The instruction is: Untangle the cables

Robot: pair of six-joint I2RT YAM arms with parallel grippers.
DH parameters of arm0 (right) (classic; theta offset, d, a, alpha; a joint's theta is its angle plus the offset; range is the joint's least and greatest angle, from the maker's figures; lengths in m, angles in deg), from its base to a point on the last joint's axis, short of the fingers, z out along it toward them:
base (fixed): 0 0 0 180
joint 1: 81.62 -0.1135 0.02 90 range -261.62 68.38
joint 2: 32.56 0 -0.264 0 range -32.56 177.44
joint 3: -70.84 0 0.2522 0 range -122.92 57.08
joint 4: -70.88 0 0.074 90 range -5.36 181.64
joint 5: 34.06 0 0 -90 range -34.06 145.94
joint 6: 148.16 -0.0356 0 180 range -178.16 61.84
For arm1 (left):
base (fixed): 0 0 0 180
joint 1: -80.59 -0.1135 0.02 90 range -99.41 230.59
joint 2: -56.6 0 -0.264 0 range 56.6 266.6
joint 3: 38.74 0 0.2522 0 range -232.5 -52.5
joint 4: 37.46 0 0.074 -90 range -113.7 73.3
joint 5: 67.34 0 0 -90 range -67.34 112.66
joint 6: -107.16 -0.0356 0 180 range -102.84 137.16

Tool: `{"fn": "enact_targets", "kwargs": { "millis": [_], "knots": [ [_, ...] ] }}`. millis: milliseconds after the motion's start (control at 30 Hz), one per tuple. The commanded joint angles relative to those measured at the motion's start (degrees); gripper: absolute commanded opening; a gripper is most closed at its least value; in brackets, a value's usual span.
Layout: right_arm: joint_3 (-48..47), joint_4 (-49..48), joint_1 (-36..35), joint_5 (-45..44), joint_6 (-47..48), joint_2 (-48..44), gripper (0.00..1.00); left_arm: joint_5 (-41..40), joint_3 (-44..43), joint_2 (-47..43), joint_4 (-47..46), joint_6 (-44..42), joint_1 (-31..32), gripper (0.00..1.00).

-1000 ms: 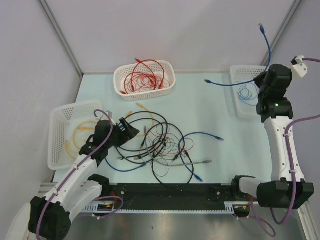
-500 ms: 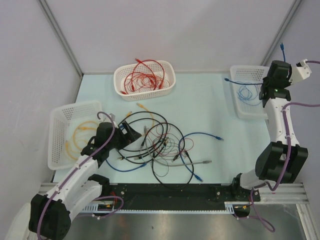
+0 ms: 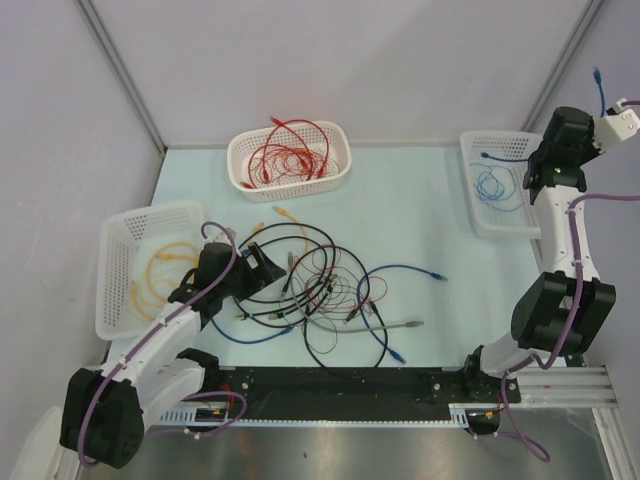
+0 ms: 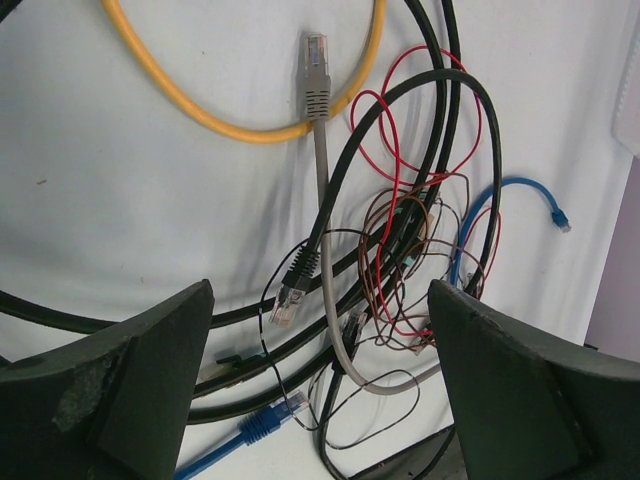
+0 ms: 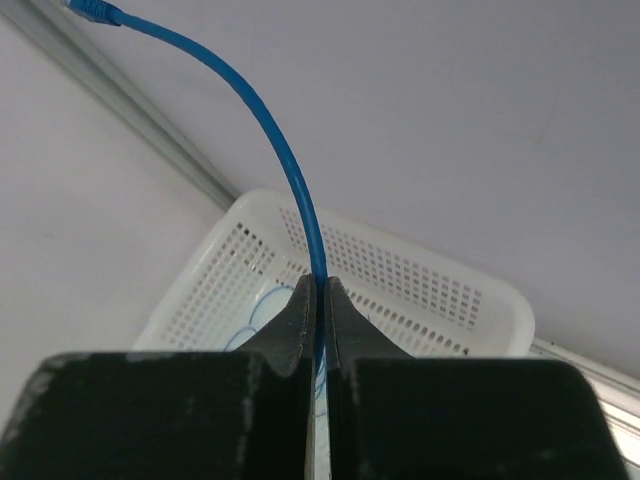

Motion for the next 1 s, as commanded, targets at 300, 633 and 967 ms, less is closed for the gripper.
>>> {"fn": "enact_targets", "kwargs": {
  "millis": [300,633,967],
  "knots": [
    [-1.0,-4.2,0.8,-10.7,4.4,3.6,0.00,1.4,-0.6,0.5,-1.6,-1.1,0.3,0.93],
    [-3.7,1.9,-0.1,-5.6,-0.3,6.7,0.72,1.3,-2.1,2.0,-1.9,-1.5,0.3,0.93],
    [-2.8,1.6,-12.7,8.6,-6.3,-4.4,0.78,0.3,-4.4,1.3,-1.1,-1.1,0.3,0.93]
  ]
}}
